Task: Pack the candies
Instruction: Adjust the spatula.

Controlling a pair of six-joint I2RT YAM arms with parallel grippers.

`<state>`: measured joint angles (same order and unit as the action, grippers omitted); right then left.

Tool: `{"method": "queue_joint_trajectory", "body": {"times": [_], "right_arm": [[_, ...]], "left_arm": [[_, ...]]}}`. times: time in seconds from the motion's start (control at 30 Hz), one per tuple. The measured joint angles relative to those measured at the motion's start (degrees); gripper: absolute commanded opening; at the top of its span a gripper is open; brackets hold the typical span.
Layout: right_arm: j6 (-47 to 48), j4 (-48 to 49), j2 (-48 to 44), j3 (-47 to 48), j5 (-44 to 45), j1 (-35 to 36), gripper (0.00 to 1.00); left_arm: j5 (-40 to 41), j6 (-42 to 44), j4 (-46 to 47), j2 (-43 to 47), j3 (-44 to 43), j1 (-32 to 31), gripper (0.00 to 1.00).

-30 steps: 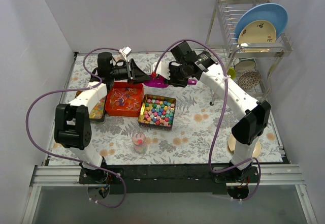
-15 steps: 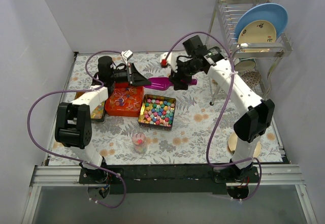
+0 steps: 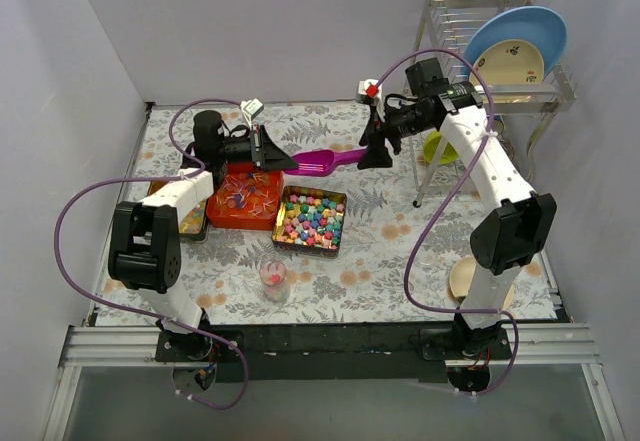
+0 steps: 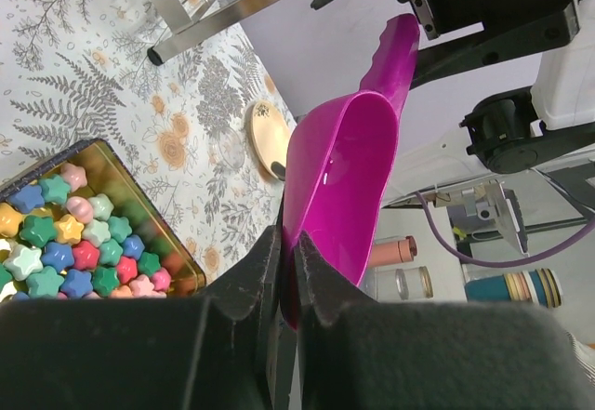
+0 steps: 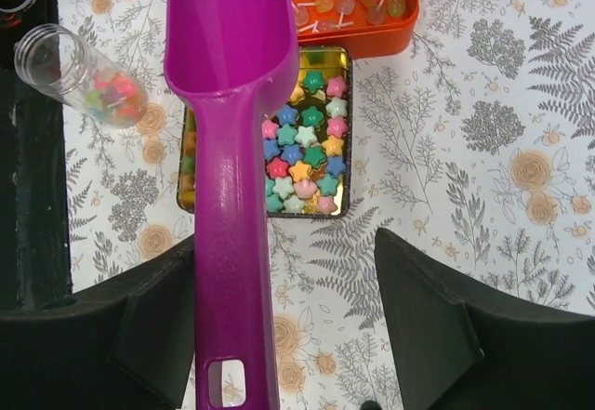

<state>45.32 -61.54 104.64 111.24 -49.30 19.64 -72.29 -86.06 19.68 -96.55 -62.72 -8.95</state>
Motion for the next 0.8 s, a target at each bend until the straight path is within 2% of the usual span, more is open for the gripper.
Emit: {"method": "queue_joint_trajectory", "body": {"times": [0.2, 0.37, 0.47, 0.6, 0.8], "right_arm": [[0.74, 0.07, 0.39, 2.6, -0.15, 1.51, 0.75], [1.81, 0.2, 0.55, 3.15, 3.15, 4.48, 0.71], [2.27, 0.17, 0.85, 3.13, 5.05, 6.01, 0.63], [2.8, 0.2, 1.07, 3.13, 6.43, 6.38, 0.45], [2.71, 0.07, 1.57, 3.13, 7.39, 6.32, 0.4]], "left_arm": [[0.39, 2.25, -3.37, -0.02, 0.0, 0.0, 0.0], [0.52, 2.05, -3.37, -0.61, -0.28, 0.0, 0.0], [0.74, 1.79, -3.32, -1.44, -0.9, 0.0, 0.0], [0.92, 1.36, -3.28, -1.73, -0.96, 0.0, 0.0], [1.6, 0.68, -2.89, -1.73, -0.96, 0.0, 0.0]]}}
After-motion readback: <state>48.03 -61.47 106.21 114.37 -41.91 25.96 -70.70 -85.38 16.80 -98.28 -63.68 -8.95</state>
